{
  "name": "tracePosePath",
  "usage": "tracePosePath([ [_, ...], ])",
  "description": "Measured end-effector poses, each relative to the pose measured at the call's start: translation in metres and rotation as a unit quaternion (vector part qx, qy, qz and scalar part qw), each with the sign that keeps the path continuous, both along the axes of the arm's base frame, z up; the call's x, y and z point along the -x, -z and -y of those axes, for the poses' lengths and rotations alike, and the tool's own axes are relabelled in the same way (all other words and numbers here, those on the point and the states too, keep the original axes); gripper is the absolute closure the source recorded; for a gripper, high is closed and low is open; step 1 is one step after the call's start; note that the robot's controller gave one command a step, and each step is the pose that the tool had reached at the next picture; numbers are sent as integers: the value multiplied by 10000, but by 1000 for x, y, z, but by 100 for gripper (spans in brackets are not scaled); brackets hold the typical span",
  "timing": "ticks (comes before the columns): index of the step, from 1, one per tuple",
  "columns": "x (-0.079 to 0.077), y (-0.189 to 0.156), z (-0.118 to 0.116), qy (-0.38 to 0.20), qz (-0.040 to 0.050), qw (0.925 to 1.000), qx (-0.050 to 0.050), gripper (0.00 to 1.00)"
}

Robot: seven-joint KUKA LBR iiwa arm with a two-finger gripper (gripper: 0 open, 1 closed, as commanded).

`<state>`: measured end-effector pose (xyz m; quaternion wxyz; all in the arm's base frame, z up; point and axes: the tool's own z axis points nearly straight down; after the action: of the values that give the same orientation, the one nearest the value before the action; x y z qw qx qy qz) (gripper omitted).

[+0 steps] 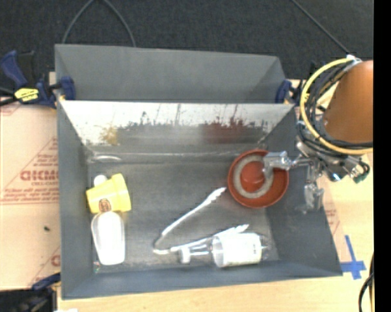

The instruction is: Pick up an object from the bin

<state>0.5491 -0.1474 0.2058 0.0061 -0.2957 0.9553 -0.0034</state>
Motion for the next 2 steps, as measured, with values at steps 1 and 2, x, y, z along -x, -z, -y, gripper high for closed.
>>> tracePosePath([
  [1,28,97,-47,1200,-38,9928,-19,0],
  [2,-6,49,-27,-702,49,9975,41,0],
])
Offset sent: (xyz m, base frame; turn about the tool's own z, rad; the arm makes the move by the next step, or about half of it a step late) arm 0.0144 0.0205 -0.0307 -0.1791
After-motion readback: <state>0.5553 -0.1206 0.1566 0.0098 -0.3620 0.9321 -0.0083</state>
